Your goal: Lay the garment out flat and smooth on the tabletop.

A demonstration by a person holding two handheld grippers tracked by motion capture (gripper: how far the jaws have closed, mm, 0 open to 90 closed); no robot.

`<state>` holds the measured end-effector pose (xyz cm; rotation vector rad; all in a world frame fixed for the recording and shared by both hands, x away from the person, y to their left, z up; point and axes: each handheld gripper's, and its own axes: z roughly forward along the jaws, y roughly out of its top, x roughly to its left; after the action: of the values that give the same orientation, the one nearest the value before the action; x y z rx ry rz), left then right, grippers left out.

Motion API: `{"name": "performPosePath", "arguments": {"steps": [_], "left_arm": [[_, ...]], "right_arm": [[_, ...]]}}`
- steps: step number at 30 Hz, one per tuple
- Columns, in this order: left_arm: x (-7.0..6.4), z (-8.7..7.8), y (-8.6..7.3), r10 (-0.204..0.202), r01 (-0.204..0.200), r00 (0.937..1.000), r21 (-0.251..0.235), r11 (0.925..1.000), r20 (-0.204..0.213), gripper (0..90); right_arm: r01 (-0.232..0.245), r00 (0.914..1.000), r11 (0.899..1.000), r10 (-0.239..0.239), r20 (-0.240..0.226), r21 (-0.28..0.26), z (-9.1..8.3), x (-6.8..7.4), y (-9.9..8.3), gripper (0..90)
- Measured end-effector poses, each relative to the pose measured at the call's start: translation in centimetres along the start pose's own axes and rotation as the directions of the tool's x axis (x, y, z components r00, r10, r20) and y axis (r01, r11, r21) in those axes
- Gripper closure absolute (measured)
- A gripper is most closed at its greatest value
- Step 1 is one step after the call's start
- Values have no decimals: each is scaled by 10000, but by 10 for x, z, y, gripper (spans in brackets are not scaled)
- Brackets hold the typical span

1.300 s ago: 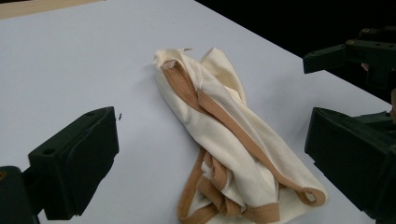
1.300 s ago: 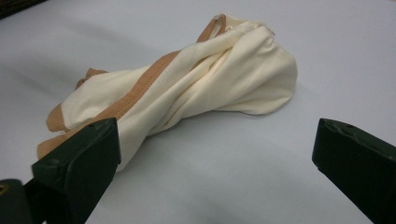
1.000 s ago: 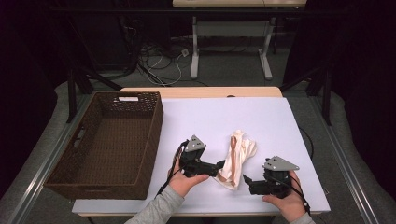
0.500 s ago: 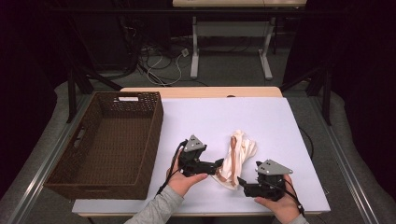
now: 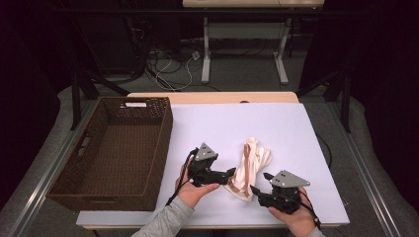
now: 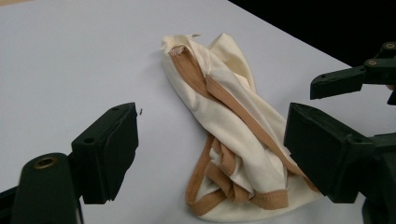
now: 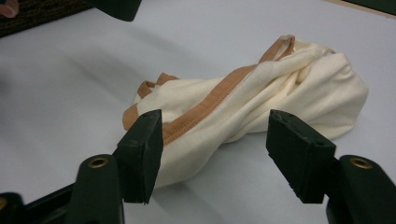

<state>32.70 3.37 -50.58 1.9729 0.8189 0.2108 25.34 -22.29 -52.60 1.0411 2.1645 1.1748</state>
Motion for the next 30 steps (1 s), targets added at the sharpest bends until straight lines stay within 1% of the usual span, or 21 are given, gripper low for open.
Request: {"name": "performPosePath", "arguments": {"steps": [1, 3, 6, 8, 9, 11, 12, 13, 15, 16, 17, 19, 20, 21, 22, 23, 25, 27, 28, 30], "left_arm": [[-1, 0, 0, -16, 16, 10000, 64, 10000, -13, 200], [-1, 1, -1, 136, -134, 9998, 168, 9998, -130, 252], [-1, 1, -1, 78, -76, 9999, 172, 9998, -114, 276], [-2, 1, -2, 28, -26, 9998, 125, 9999, -209, 288], [-2, 0, -2, 76, -72, 9997, 147, 9999, -252, 301], [-4, 2, -1, 134, -131, 9995, 104, 9999, -293, 322], [-4, 2, -1, 167, -163, 9993, 106, 9998, -325, 332], [-5, 2, -2, 53, -47, 9995, 200, 9998, -318, 337], [-6, 3, -4, 44, -34, 9995, 325, 9995, -316, 347], [-7, 4, -5, 5, 5, 9995, 354, 9994, -302, 351], [-8, 6, -5, -25, 36, 9996, 390, 9992, -266, 360], [-8, 9, -6, 70, -54, 9995, 561, 9984, -293, 363], [-8, 9, -7, 90, -73, 9996, 683, 9976, -253, 365], [-8, 11, -8, -27, 43, 9997, 710, 9975, -235, 374], [-7, 13, -9, -52, 72, 9996, 721, 9974, -271, 377], [-8, 14, -11, -170, 186, 9997, 783, 9968, -200, 387], [-7, 17, -13, -280, 295, 9994, 899, 9955, -182, 398], [-5, 19, -15, -273, 286, 9995, 1104, 9935, -127, 415], [-5, 21, -15, -364, 369, 9993, 1164, 9925, -61, 420], [-6, 24, -17, -492, 497, 9988, 1219, 9913, -66, 439]], "right_arm": [[41, 10000, 10000, -41, -74, -67, 0, 0, 0, 381], [45, 9999, 10000, -45, -99, -36, 1, 2, 1, 393], [-32, 9996, 10000, 32, -292, -22, 1, 5, 2, 403], [-160, 9994, 9998, 165, -300, 156, 2, 7, 1, 406], [-127, 9994, 9998, 132, -315, 168, 3, 9, 0, 407], [38, 9995, 9997, -30, -315, 248, 3, 13, 0, 410], [146, 9992, 9994, -134, -387, 314, 3, 14, -1, 410], [277, 9988, 9991, -265, -401, 308, 4, 16, -2, 411], [399, 9979, 9979, -372, -526, 516, 4, 21, -3, 415], [556, 9970, 9969, -525, -575, 552, 6, 23, -3, 415], [702, 9963, 9952, -665, -549, 685, 7, 25, -3, 419], [899, 9953, 9924, -864, -445, 839, 10, 31, -4, 432], [1091, 9937, 9896, -1063, -342, 936, 11, 32, -5, 437], [1149, 9933, 9884, -1128, -263, 990, 12, 32, -5, 441], [1078, 9941, 9891, -1065, -186, 999, 14, 32, -6, 452], [1075, 9942, 9886, -1065, -152, 1056, 15, 31, -6, 468], [947, 9955, 9883, -944, -84, 1192, 16, 29, -8, 498], [910, 9957, 9860, -923, 28, 1399, 16, 28, -8, 532], [897, 9957, 9864, -920, 110, 1380, 16, 28, -8, 552], [866, 9958, 9867, -897, 164, 1377, 15, 27, -8, 612]]}}
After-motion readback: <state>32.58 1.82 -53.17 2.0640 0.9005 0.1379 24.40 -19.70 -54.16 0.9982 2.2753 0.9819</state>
